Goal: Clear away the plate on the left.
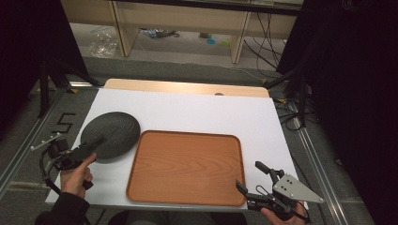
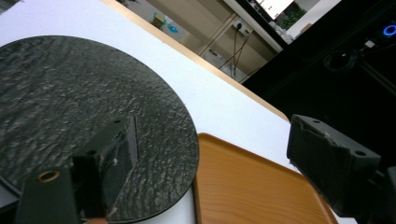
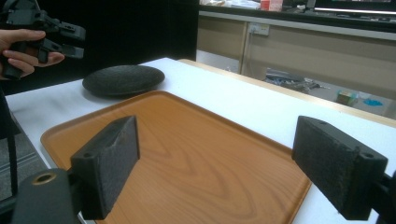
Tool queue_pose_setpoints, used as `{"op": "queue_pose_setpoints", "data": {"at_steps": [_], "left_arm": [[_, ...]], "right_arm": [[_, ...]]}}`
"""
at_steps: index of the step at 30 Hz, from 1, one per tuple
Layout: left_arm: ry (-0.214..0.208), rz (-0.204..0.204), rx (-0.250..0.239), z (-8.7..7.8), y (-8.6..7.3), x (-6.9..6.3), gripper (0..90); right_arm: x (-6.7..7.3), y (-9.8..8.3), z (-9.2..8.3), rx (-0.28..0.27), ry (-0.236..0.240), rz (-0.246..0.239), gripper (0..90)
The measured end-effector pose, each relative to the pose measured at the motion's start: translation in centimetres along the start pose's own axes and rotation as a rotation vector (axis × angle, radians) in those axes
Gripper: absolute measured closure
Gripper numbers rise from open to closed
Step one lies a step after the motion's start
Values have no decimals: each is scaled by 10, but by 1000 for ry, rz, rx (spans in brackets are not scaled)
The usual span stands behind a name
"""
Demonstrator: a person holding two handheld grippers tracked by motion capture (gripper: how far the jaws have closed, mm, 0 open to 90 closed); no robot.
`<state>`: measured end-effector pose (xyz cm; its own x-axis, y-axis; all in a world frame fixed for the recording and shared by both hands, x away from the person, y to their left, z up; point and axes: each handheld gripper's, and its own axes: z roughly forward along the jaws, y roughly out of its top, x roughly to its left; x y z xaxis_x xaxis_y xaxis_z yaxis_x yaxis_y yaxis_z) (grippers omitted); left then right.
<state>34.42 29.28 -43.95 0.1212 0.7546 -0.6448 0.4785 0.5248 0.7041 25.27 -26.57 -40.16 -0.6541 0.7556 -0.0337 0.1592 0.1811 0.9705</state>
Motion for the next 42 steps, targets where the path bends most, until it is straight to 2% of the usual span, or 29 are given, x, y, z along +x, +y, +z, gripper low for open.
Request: {"op": "queue_pose_setpoints", "data": {"at_steps": [2,5,7,8,9,10,11,12,18,21,25,26,29,36,42], "left_arm": [[12,15,6,0,1,1,167],[24,-1,16,2,1,3,167],[22,-28,20,4,1,5,167],[18,-60,12,5,0,6,168],[27,-68,23,5,1,9,168],[31,-92,24,6,1,11,169],[31,-92,24,6,1,11,170],[32,-120,24,6,0,16,171],[57,-160,40,6,0,25,172],[87,-183,59,7,0,28,172],[102,-258,70,7,-2,36,176],[88,-279,65,7,-2,39,178],[116,-312,77,7,-3,44,181],[138,-346,102,7,-5,48,182],[137,-378,104,7,-6,52,184]], "right_arm": [[0,0,0,10,1,5,160],[0,0,0,4,3,4,160],[0,0,0,11,3,5,160],[1,0,0,6,-1,6,160],[1,0,0,4,2,6,161],[1,0,0,4,4,6,161],[1,0,0,4,1,4,161],[1,0,0,13,6,2,161],[1,0,0,3,3,4,162],[1,0,0,4,0,4,162],[1,0,0,3,4,2,162],[1,0,0,4,1,3,163],[1,0,0,2,4,3,163],[1,0,0,3,5,3,164],[1,0,0,3,6,3,164]]}}
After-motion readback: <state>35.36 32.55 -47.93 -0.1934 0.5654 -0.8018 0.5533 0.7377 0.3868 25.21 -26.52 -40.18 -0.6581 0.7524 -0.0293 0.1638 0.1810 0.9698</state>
